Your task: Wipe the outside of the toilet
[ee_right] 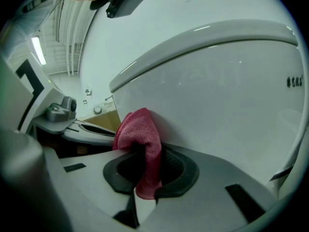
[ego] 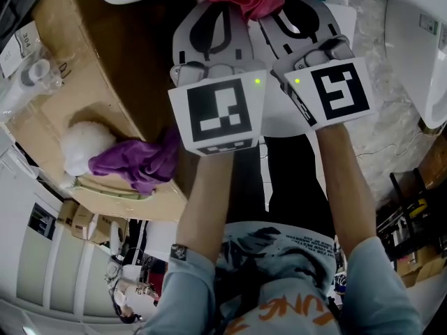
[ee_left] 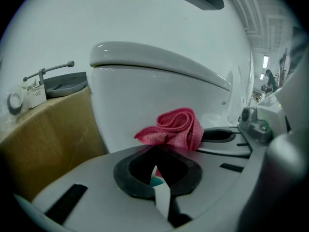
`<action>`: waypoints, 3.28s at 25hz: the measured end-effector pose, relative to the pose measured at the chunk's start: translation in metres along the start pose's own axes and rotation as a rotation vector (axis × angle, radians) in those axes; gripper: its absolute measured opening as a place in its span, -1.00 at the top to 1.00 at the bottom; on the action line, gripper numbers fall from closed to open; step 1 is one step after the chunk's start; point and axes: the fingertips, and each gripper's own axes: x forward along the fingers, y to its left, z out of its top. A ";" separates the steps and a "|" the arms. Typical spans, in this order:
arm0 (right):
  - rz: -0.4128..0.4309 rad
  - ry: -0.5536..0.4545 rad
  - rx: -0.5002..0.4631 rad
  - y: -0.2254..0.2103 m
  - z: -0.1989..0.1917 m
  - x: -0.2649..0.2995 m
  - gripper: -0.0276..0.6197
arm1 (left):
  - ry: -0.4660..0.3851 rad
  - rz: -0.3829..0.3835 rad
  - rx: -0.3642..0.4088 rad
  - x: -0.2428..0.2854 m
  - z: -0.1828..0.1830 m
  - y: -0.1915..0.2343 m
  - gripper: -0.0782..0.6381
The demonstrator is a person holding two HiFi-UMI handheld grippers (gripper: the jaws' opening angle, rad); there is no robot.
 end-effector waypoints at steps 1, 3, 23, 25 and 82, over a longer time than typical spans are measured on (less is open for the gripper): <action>-0.001 0.004 -0.002 -0.003 -0.001 -0.002 0.71 | 0.002 -0.001 0.001 0.001 0.000 -0.003 0.71; -0.007 0.011 0.001 -0.008 -0.003 -0.006 0.71 | 0.004 -0.002 0.006 0.003 0.001 -0.008 0.71; -0.058 -0.009 0.044 -0.080 -0.011 -0.060 0.71 | 0.031 -0.052 0.059 0.035 0.011 -0.093 0.71; -0.069 -0.015 0.050 -0.091 -0.011 -0.067 0.71 | 0.035 -0.062 0.069 0.040 0.013 -0.104 0.71; 0.098 0.191 -0.100 0.068 -0.062 0.060 0.71 | 0.167 0.089 -0.237 -0.014 -0.104 0.079 0.71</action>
